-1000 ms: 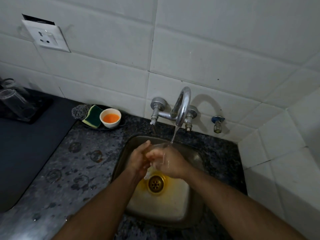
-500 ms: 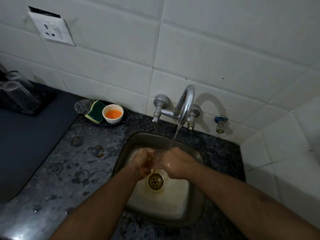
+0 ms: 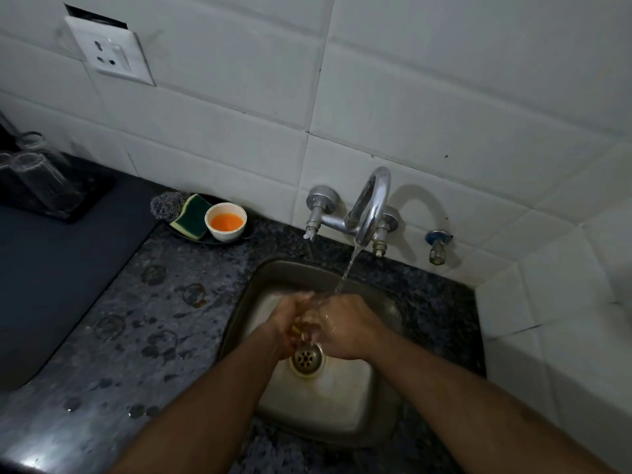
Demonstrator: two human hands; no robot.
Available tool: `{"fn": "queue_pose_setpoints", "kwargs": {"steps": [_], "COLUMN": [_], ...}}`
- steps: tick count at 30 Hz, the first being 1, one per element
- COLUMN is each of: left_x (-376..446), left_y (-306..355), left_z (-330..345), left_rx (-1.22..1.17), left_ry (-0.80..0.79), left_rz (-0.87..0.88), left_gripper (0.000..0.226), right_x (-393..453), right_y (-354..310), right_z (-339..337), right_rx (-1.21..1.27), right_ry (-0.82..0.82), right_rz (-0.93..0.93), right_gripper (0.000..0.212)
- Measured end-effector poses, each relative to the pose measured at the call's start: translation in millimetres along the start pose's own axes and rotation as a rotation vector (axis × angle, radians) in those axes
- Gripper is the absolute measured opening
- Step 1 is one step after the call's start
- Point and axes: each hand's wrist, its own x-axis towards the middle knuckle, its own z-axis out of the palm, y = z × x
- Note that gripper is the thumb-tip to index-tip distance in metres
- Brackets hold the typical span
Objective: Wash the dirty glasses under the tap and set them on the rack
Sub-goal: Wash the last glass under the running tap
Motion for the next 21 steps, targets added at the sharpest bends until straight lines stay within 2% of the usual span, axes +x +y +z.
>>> {"fn": "queue_pose_setpoints", "kwargs": {"steps": [2, 4, 6, 8, 9, 11, 14, 16, 17, 19, 21], "left_x": [1.6, 3.8, 1.9, -1.4, -1.9, -2.9, 7.9, 15.6, 9.7, 1.6, -5.9], "left_y": [-3.9, -8.4, -7.5, -4.6, -2.0, 3.8, 2.4, -2.2, -2.2, 0.1, 0.5], "left_z": [1.3, 0.3, 0.2, 3.0, 4.2, 4.2, -0.7, -3.5, -1.8, 1.0, 3.4], "left_rx": [-0.055, -0.133, -0.116, -0.03, 0.004, 0.02, -0.055, -0.115, -0.092, -0.017, 0.048], "left_ry": [-0.011, 0.006, 0.076, 0.06, 0.078, 0.07, 0.039, 0.067, 0.087, 0.107, 0.051], "left_rz": [0.106, 0.165, 0.129, 0.042, 0.012, 0.023, 0.159, 0.212, 0.194, 0.12, 0.061], "left_gripper": [0.031, 0.022, 0.027, 0.038, 0.042, 0.043, 0.032, 0.041, 0.041, 0.029, 0.048], "right_x": [0.8, 0.6, -4.9, -7.0, -6.2, -1.5, 10.6, 11.2, 9.0, 2.0, -2.1], "right_y": [-0.5, -1.1, -1.7, -1.5, 1.0, 1.7, 5.9, -0.4, -2.8, -7.4, -5.3], "right_z": [-0.9, -2.0, -12.8, -23.8, -26.4, -25.5, -14.6, -16.9, -18.1, -23.5, -24.8], "right_rx": [0.326, 0.519, 0.326, 0.026, 0.003, 0.136, 0.566, 0.717, 0.628, 0.23, 0.064], "right_ry": [-0.043, -0.03, -0.05, -0.085, -0.097, -0.107, -0.056, -0.05, -0.054, -0.057, -0.05], "right_rz": [0.179, 0.235, 0.084, -0.09, -0.099, 0.013, 0.226, 0.282, 0.231, 0.06, -0.023], "right_gripper": [0.026, 0.034, 0.035, 0.028, 0.026, 0.023, 0.033, 0.038, 0.036, 0.027, 0.022]}}
